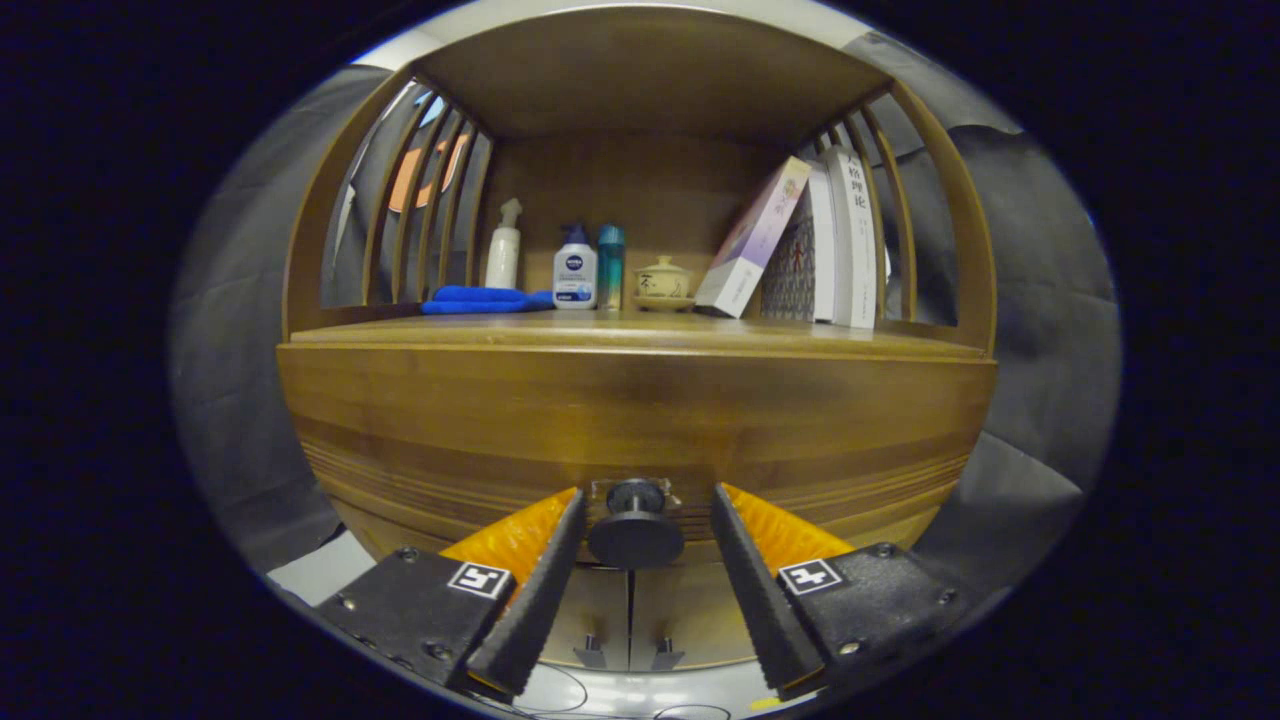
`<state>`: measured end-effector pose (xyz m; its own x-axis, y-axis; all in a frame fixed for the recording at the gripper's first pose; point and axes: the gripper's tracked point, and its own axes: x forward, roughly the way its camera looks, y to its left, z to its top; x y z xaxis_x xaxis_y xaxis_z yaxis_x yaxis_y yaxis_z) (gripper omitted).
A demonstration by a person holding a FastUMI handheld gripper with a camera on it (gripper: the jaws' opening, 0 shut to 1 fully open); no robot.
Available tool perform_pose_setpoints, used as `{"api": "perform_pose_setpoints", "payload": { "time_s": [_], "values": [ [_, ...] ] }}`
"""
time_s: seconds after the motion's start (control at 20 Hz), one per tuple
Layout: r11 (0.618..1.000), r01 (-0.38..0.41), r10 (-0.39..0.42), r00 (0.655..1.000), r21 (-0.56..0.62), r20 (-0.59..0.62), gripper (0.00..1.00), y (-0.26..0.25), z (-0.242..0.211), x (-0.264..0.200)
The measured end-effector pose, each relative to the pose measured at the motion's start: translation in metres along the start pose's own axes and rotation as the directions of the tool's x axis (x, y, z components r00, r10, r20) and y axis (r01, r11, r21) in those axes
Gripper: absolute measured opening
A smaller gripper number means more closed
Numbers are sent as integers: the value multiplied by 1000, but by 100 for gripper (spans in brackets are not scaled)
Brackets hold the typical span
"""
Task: Pull open the drawer, take out the items inside it, and place them on the countertop above the cabinet.
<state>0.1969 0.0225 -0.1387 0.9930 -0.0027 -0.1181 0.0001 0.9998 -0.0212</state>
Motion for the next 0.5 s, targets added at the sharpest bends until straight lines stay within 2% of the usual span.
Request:
{"api": "perform_pose_setpoints", "payload": {
  "time_s": [0.25, 0.5],
  "values": [
    [1000, -6, 6, 1000, -14, 21, 50, 3, 0, 0],
    [1000, -27, 27, 999, 3, -22, 40, 2, 0, -5]
  ]
}}
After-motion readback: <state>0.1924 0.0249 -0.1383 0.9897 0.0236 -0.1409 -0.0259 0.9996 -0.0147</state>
